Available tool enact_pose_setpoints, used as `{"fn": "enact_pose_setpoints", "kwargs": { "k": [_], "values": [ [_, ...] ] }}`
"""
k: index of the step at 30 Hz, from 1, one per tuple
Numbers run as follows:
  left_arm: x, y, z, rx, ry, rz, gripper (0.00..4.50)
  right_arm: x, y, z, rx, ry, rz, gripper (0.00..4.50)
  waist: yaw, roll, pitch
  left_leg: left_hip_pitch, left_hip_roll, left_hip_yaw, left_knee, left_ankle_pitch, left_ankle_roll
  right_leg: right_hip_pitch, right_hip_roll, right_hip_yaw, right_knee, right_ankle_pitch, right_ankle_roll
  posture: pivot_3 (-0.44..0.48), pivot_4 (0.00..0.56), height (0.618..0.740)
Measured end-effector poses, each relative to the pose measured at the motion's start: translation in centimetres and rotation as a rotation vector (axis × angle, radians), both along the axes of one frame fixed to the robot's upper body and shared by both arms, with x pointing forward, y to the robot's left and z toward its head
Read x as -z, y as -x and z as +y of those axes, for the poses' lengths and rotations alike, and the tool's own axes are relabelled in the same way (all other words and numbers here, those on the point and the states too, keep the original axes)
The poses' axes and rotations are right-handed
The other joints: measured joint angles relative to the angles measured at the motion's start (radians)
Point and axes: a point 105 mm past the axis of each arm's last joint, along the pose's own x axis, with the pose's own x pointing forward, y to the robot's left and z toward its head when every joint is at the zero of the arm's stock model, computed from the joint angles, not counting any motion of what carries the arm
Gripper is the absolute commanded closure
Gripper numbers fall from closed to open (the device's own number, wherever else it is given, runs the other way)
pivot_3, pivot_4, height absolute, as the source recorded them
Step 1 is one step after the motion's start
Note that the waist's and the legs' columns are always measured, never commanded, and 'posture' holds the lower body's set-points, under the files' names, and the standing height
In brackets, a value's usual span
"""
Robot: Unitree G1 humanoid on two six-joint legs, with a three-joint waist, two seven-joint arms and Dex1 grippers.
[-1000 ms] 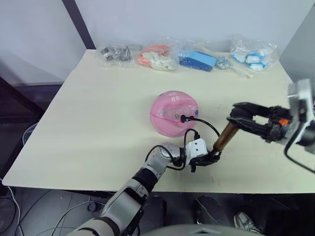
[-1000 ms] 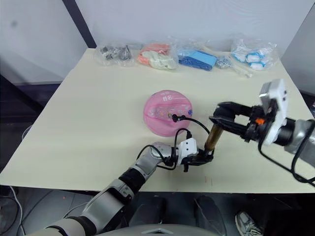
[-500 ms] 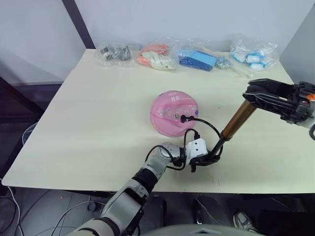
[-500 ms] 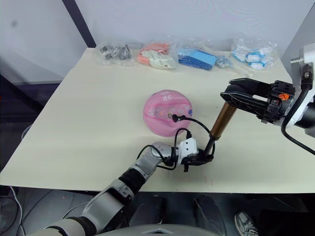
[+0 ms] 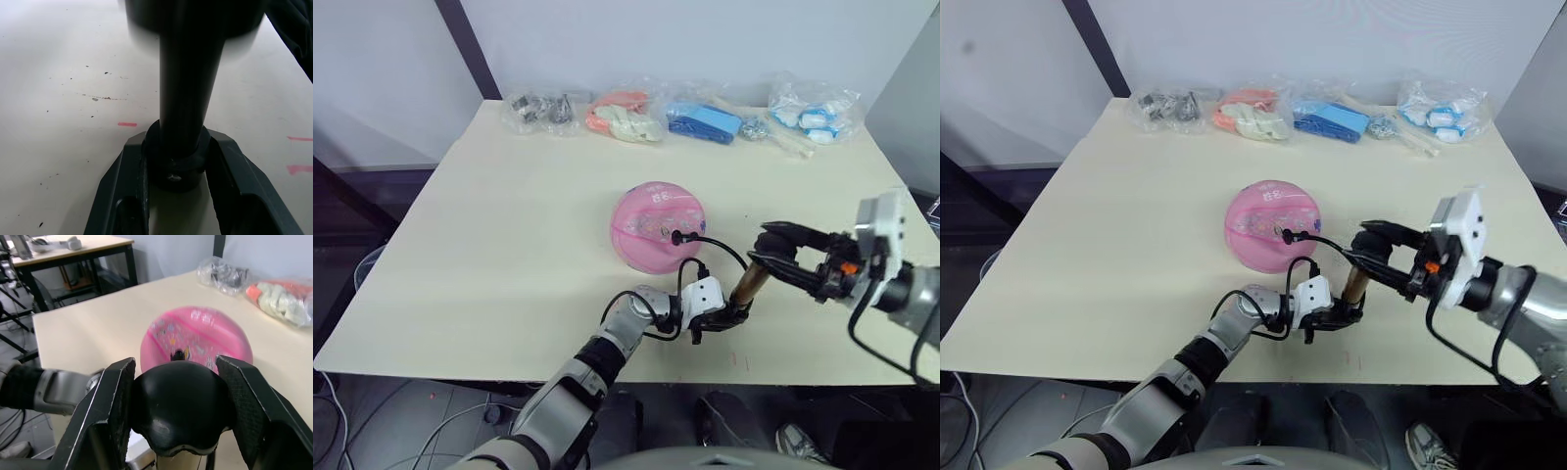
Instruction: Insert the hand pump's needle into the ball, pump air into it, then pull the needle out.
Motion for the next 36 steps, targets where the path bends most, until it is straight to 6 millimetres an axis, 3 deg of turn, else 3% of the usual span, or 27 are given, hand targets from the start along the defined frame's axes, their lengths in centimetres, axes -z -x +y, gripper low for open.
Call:
{"fn": "enact_pose_setpoints", "kwargs": {
  "k": [5, 15, 22, 26, 36],
  "values": [
    [0.0, 0.0, 0.1, -0.001, -0.003, 0.000, 3.40, 2.9, -0.4, 0.5, 0.039, 0.008, 0.023, 2.20, -0.001, -0.001, -0.001, 0.001, 0.000, 0.000, 0.000, 0.000, 0.000, 0.000, 0.001, 0.000, 0.000, 0.000, 0.000, 0.000, 0.150, 0.740],
    [0.1, 0.0, 0.1, -0.001, -0.003, 0.001, 3.40, 2.2, -0.6, 0.5, 0.041, 0.013, -0.003, 2.20, -0.001, 0.000, -0.001, 0.004, 0.000, 0.000, -0.001, 0.000, 0.000, 0.003, 0.000, 0.001, 0.000, -0.001, 0.001, 0.000, 0.150, 0.740],
    [-0.3, 0.0, -0.2, 0.011, 0.005, -0.004, 3.40, -1.1, -0.8, -0.5, 0.018, -0.005, 0.023, 2.20, 0.001, 0.006, 0.006, -0.002, -0.001, 0.000, 0.000, 0.000, 0.000, -0.001, -0.001, 0.000, 0.000, 0.000, -0.001, 0.000, 0.150, 0.740],
    [-0.3, 0.0, -0.2, 0.015, 0.006, -0.006, 3.40, -6.3, -0.3, -1.1, -0.016, -0.046, -0.038, 2.20, 0.001, 0.007, 0.009, -0.003, -0.001, -0.001, 0.000, 0.000, 0.000, -0.001, -0.001, -0.001, 0.000, 0.000, -0.001, 0.000, 0.150, 0.740],
    [-0.4, 0.1, -0.3, 0.019, 0.008, -0.006, 3.40, -10.4, 0.0, -2.4, -0.019, -0.062, -0.040, 2.20, 0.002, 0.006, 0.010, -0.003, 0.000, -0.001, 0.000, 0.000, 0.000, -0.001, -0.001, -0.001, -0.001, 0.000, -0.001, 0.000, 0.150, 0.740]
  ]
}}
